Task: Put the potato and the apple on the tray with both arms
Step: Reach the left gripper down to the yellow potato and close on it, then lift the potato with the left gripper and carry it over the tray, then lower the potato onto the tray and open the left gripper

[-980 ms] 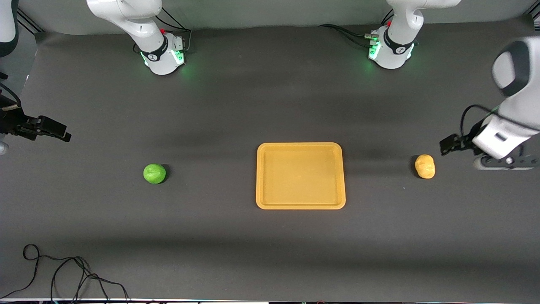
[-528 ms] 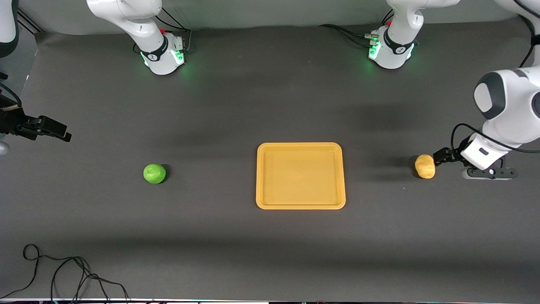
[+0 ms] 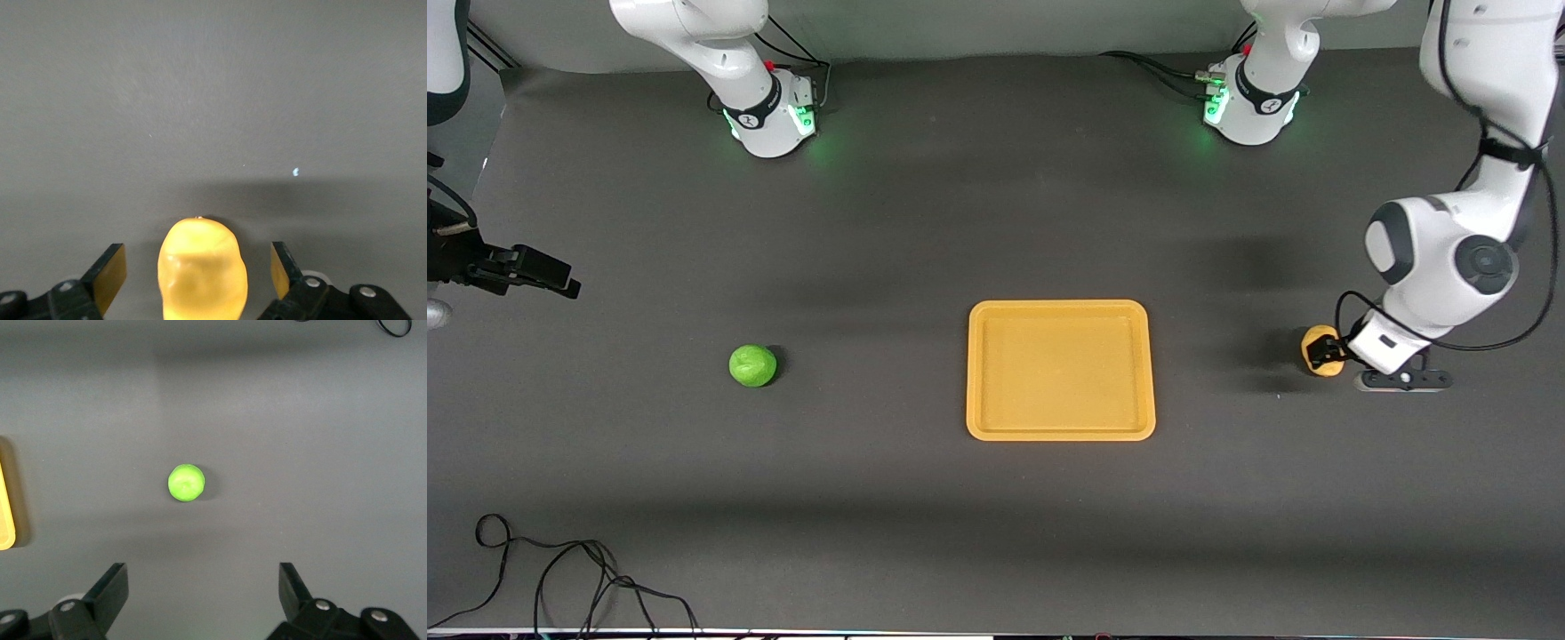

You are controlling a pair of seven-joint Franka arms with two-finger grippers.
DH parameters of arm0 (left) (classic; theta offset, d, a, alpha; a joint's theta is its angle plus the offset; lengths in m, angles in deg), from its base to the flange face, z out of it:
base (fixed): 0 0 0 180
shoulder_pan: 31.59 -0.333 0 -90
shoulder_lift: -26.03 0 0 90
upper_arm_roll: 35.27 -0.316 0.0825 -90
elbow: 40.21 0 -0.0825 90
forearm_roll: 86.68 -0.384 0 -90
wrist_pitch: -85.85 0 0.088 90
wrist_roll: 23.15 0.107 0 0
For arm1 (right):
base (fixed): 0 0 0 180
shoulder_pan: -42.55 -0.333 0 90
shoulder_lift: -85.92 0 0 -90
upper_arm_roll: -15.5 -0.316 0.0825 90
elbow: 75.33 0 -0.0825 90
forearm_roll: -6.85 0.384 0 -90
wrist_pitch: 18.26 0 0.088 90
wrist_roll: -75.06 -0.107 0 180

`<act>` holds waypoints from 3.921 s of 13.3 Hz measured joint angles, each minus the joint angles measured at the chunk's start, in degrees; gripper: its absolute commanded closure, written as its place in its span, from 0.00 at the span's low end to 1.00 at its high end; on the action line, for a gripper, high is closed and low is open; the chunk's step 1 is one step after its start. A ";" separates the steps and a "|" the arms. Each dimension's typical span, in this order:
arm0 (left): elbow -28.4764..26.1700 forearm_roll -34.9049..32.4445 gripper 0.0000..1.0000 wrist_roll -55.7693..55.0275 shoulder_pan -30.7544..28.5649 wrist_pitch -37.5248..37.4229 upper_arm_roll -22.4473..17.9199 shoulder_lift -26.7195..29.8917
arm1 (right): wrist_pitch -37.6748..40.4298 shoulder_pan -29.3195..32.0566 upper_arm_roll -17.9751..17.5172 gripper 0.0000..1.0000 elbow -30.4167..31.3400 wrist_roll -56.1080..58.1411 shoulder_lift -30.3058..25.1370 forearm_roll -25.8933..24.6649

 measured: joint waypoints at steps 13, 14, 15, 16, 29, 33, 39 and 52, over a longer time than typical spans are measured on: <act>-5.27 0.14 0.64 0.44 0.00 9.53 0.38 -1.11 | 0.00 0.00 0.00 0.00 0.11 0.00 0.00 0.00; -5.27 0.36 0.64 0.44 0.01 9.54 0.42 -1.09 | 0.00 0.00 0.00 0.00 0.11 0.00 0.00 0.00; -5.24 1.12 0.64 0.32 0.05 9.53 0.77 -1.07 | 0.00 0.00 0.01 0.00 0.11 0.00 0.00 0.00; -5.16 2.22 0.64 -0.28 0.08 9.17 1.94 -0.95 | 0.00 0.00 0.02 0.00 0.12 0.00 0.00 0.00; 16.30 0.36 0.64 -50.37 20.23 -27.55 10.53 5.39 | 0.00 0.02 0.24 0.00 0.14 1.72 0.00 0.00; 20.51 0.21 0.64 -61.18 24.67 -25.02 10.54 -0.55 | 0.00 0.01 0.22 0.00 0.35 2.61 0.01 0.00; 21.08 0.19 0.64 -63.64 26.35 -15.80 10.51 -7.89 | -0.04 0.01 0.22 0.00 1.00 3.57 0.01 0.00; 21.48 -2.07 0.01 -64.16 26.62 -7.03 9.47 -14.55 | -0.04 0.01 0.22 0.00 1.24 3.61 0.02 0.00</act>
